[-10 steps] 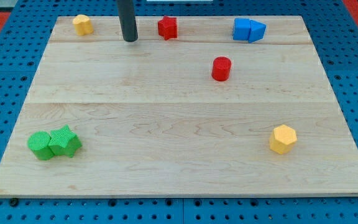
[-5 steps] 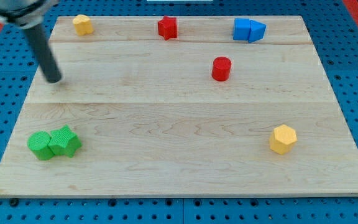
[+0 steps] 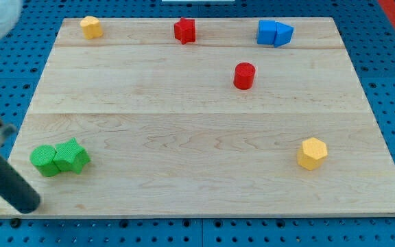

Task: Slide the green circle to the center of the board

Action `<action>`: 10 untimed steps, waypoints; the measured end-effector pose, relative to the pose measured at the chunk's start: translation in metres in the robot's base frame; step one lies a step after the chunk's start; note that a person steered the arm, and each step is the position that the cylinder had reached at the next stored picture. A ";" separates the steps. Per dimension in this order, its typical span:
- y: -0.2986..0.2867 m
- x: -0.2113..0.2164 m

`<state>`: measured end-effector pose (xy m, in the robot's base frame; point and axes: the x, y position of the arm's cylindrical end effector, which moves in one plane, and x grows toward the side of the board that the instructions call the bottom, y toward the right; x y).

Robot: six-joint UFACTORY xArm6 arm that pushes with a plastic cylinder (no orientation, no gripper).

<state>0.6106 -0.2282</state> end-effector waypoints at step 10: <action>0.025 -0.153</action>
<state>0.4578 -0.2031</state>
